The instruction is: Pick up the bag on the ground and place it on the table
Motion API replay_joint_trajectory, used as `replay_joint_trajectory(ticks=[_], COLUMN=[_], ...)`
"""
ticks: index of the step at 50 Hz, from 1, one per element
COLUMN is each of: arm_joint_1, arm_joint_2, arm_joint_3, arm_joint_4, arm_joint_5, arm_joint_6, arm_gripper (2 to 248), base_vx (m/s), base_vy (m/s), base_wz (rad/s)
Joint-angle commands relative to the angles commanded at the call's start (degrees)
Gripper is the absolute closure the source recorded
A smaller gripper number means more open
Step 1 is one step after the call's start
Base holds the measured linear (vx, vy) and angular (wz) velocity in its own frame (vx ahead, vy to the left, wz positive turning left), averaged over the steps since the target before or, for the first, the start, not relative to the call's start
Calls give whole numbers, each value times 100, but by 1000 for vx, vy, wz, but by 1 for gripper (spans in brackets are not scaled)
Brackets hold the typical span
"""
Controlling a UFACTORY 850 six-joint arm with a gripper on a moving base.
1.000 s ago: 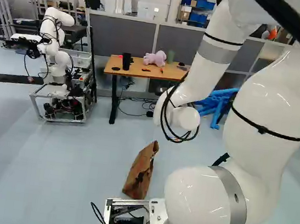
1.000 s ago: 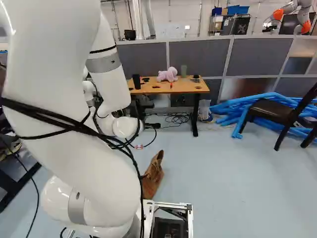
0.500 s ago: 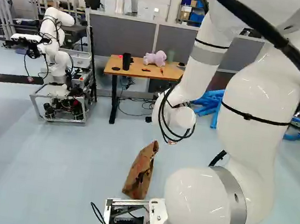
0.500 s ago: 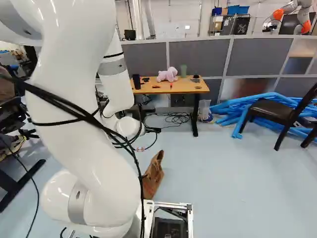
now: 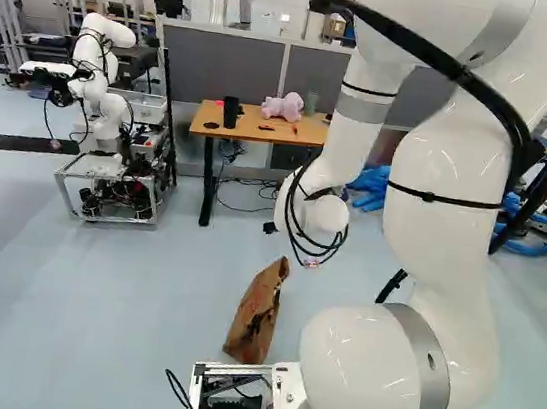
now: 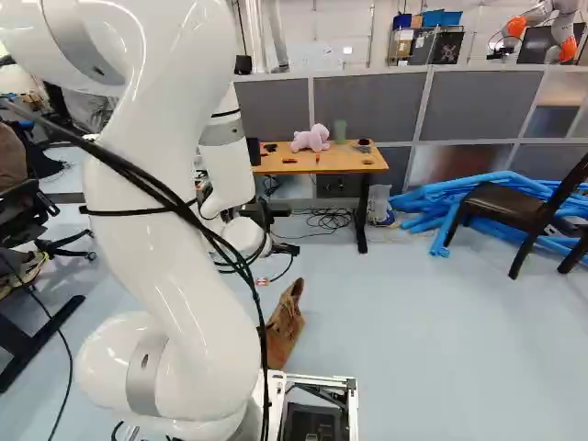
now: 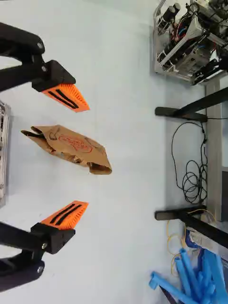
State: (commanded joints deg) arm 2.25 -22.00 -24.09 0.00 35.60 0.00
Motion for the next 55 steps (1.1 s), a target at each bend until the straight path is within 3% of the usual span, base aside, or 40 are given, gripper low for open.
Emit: replay_joint_trajectory(ticks=[55], arm_joint_1=[-1], arm_joint_2=[-1538], arm_joint_3=[-979], arm_joint_4=[15], arm_joint_5=[-207], arm_joint_6=[0], arm_gripper=[3], base_vx=[0], base_vy=[0], base_wz=[0])
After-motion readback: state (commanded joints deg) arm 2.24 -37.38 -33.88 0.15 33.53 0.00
